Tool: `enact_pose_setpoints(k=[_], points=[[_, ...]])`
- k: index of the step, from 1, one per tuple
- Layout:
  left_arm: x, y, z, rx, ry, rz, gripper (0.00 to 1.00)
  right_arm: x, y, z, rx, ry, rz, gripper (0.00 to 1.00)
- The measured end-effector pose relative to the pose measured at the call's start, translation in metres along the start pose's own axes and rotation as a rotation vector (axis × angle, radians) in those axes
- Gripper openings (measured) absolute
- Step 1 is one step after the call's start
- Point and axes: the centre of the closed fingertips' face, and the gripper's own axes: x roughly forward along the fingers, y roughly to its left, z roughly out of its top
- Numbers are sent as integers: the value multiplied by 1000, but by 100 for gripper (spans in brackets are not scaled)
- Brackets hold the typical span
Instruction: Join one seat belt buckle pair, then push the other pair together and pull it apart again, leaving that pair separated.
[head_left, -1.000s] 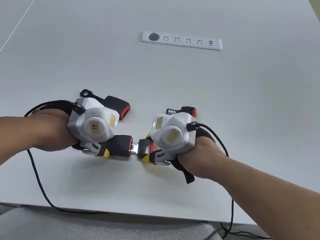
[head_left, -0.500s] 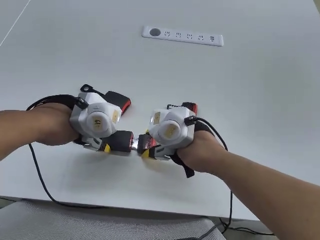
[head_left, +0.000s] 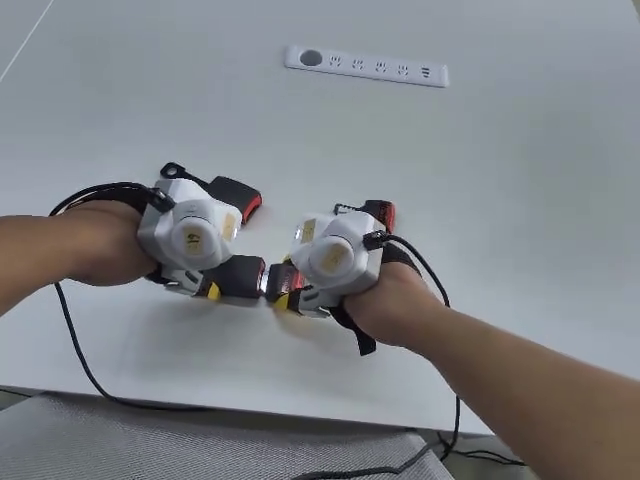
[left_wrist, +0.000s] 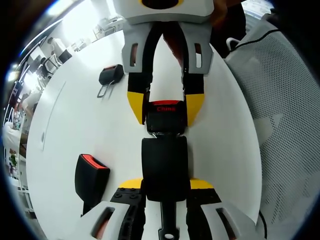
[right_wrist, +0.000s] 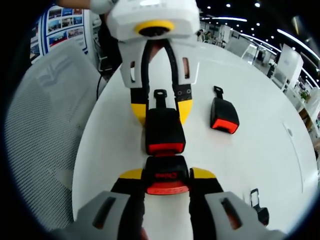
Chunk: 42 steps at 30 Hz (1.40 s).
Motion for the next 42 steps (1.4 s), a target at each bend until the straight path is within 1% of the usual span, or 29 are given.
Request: enact_pose_setpoints(k=[2,3,4,5,6,8,10,12,13,15,19,26,27,30,31,33,35,37,40,41,42], points=[[-1,1,-1,-7,-9,1,30,0,0,0,-7,8,2,32],[-3,1,-3,-40,-26,1,30,0,0,-1,-34,12,15,32],[-4,2,-4,-41,-47,4,30,-2,0,-2,-38,-5,35,32],[-3,2,-6,-46,-58,6,30,-4,-2,-4,-33,-7,34,32],[-1,3,-6,-74,-82,-2,30,-4,-1,-4,-54,-8,36,32],[-2,6,-9,-76,-90,0,29,-4,0,-4,-45,-3,40,32],[-1,6,-9,-85,-100,-4,29,-3,0,-3,-44,4,46,32],[0,6,-8,-79,-97,-5,29,-3,1,-4,-46,9,44,32],[0,6,-8,-61,-86,-4,29,-3,2,-4,-47,12,42,32],[1,6,-8,-52,-82,-3,29,-3,2,-4,-48,16,38,32],[2,6,-9,-46,-81,-1,29,-2,1,-5,-33,16,40,32],[3,6,-9,-29,-78,-5,29,-1,2,-5,-29,16,38,32],[5,8,-11,-33,-75,-5,29,-2,2,-5,-25,16,36,32],[10,11,-13,-39,-61,-7,30,-1,2,-5,-20,20,29,33],[11,12,-15,-46,-49,-11,30,-1,2,-5,-16,20,29,33],[14,13,-16,-33,-32,-10,31,-1,2,-5,-15,20,30,33],[15,13,-17,-25,-27,-1,31,-1,2,-5,-22,19,28,34],[15,13,-18,-15,-31,8,32,0,2,-5,-15,18,32,34],[16,14,-18,-20,-36,12,32,1,1,-5,-13,30,31,35],[17,14,-18,-14,-32,10,32,1,1,-6,-13,43,26,36],[17,14,-18,-13,-33,9,33,2,1,-11,-17,68,22,37]])
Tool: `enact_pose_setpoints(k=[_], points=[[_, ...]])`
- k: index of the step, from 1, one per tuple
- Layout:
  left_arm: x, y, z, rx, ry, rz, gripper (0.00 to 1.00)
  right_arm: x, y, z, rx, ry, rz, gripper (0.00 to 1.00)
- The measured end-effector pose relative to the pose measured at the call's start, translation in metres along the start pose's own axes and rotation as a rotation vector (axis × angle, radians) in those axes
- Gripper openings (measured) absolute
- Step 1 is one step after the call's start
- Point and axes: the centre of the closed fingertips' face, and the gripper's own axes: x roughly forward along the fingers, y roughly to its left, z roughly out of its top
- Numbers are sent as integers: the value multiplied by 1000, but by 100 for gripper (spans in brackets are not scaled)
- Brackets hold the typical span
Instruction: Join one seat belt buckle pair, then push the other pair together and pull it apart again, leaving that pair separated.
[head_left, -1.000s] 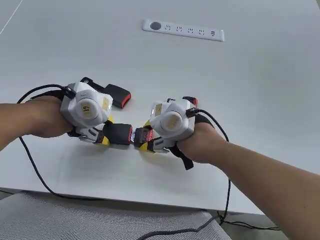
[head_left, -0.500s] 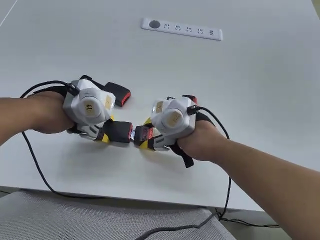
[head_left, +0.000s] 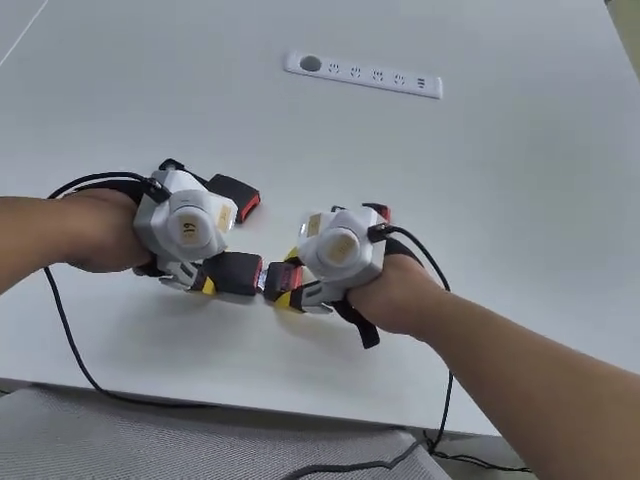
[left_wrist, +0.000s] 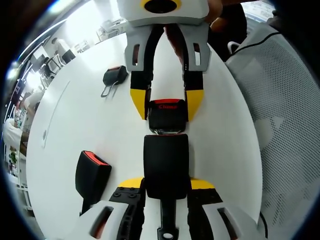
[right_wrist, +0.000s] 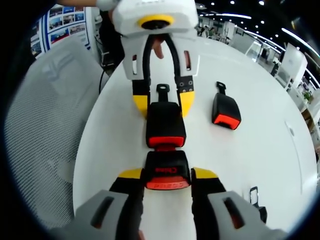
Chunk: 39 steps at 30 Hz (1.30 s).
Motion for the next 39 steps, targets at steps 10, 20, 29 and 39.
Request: enact_pose_setpoints(k=[10,20,29,39], points=[[-25,6,15,-6,-50,38,39,-20,8,20,-13,-50,15,41],[-47,36,22,32,-64,99,36,-46,-18,14,19,-97,-41,37],[-43,66,20,67,-48,131,38,-60,-61,-19,56,-54,-123,36],[-31,101,-3,96,-29,128,39,-79,-114,-61,85,5,-212,36]])
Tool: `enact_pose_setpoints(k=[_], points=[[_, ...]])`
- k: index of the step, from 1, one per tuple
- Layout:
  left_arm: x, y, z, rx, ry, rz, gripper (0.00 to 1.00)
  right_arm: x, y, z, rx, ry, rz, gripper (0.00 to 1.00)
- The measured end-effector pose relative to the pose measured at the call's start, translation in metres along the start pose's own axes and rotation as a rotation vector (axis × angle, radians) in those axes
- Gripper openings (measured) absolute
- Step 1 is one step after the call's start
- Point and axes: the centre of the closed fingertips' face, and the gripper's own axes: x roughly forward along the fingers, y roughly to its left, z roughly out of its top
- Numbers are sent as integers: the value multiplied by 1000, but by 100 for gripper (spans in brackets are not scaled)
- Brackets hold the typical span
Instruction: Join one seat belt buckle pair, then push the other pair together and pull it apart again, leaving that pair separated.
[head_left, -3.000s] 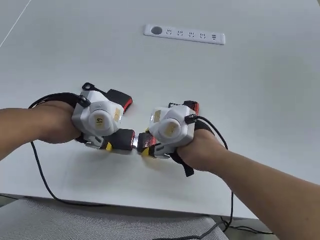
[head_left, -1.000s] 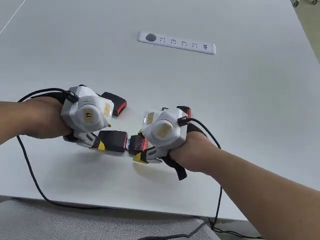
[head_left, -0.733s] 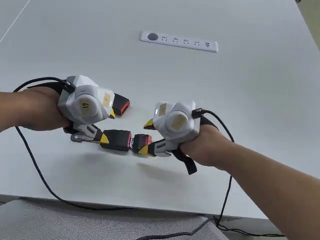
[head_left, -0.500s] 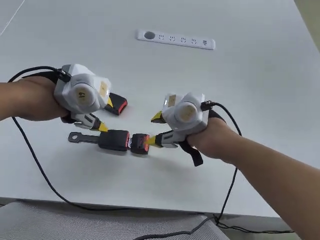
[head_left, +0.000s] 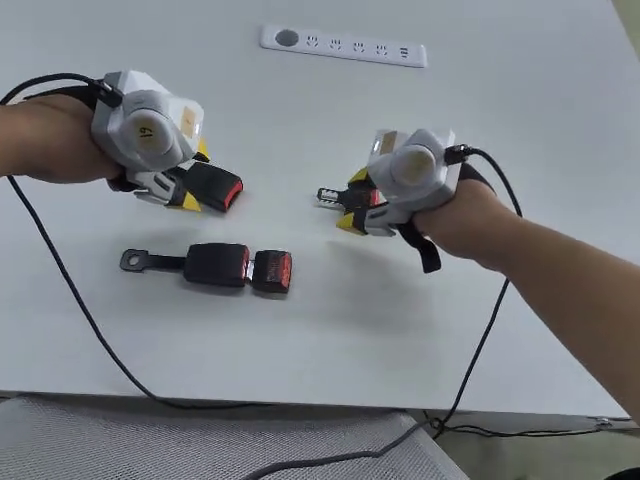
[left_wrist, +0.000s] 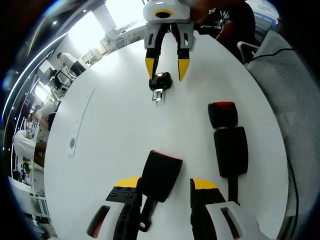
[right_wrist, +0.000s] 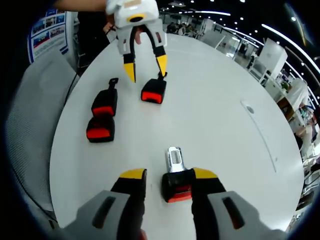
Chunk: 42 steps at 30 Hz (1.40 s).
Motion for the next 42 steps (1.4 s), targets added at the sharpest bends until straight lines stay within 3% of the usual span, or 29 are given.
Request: enact_pose_setpoints(k=[1,5,10,17,23,27,34,39,42], points=[[1,1,-3,10,9,-4,40,-1,-6,-3,-4,5,-17,36],[5,6,-6,10,5,-5,41,1,-14,-10,13,13,-5,36],[12,2,-11,7,15,-48,39,10,-4,-19,0,47,63,36],[18,9,-16,1,17,-42,34,16,-8,-32,10,68,90,36],[23,13,-25,-40,41,-29,32,16,-8,-30,-14,68,129,35],[22,7,-22,-38,28,-47,30,16,-6,-28,-39,71,152,34],[20,3,-18,-15,51,-46,30,14,-2,-27,-47,66,186,34],[18,3,-17,-65,37,-35,29,12,0,-25,-50,69,193,34],[17,3,-16,-67,33,-37,29,11,2,-24,-52,74,194,34]])
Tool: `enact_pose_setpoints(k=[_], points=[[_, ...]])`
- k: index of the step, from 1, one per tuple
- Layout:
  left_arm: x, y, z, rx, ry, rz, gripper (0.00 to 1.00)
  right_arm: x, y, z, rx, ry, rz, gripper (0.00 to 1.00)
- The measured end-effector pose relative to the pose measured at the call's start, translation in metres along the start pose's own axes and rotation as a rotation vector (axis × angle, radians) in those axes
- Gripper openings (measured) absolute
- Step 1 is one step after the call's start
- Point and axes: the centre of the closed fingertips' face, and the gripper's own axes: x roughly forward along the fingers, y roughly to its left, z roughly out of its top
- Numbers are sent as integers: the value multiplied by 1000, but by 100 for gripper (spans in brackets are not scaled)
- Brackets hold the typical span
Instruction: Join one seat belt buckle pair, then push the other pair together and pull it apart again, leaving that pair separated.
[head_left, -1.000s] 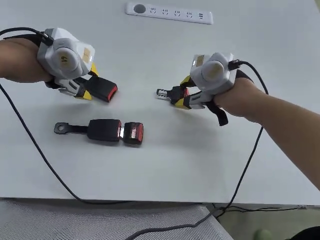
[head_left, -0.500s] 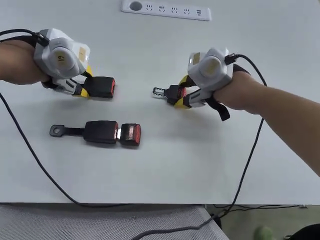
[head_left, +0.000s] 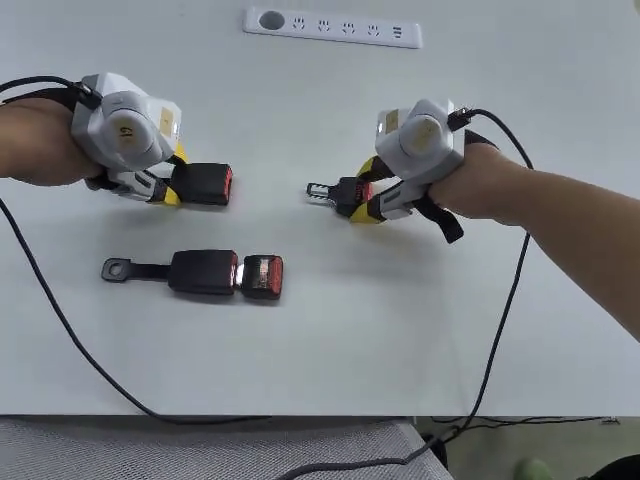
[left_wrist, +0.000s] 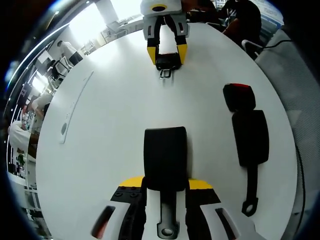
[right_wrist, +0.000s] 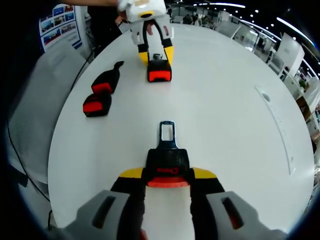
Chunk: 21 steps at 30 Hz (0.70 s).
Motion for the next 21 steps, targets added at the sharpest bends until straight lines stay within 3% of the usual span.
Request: enact_pose_setpoints(k=[10,21], points=[[5,5,-3,2,22,-15,29,7,-1,13,-24,13,-25,35],[8,8,-6,5,31,-15,29,35,5,59,-51,-26,-22,35]])
